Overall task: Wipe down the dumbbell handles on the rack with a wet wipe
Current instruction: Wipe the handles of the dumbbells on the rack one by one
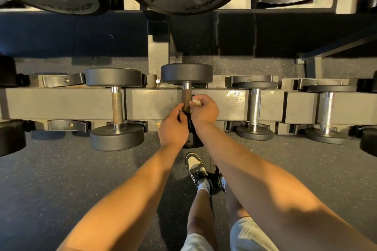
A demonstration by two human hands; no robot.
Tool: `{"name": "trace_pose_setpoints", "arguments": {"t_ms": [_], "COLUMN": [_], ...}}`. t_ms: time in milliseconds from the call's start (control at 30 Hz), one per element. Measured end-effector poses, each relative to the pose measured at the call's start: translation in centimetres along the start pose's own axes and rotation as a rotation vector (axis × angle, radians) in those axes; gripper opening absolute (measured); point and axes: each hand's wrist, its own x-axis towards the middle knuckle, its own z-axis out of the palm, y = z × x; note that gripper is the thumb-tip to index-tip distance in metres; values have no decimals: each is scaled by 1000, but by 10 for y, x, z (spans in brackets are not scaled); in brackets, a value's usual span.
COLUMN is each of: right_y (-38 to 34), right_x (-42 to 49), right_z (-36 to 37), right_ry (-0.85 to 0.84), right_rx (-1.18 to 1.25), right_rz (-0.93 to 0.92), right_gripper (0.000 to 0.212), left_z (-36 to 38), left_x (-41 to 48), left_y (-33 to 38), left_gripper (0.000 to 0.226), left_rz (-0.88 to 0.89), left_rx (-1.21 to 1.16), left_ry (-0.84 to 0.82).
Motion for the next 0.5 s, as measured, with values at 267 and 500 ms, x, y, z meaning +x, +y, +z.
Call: {"name": "trace_pose_setpoints", "arguments": {"t_ms": [267,500], "right_y": [15,9], "right_x": [-7,2], "right_z": [-12,-2], "right_ry": [31,0], "right_rx": [-13,-41], "right_rz": [-34,-77], "right_gripper": [24,10], "left_z": [-2,-2], "left_x": [-1,-2], "left_y": [1,0], "left_gripper": [40,40], "left_rz": [7,9], "left_rx": [20,5], "left_ry": [-7,-9]}}
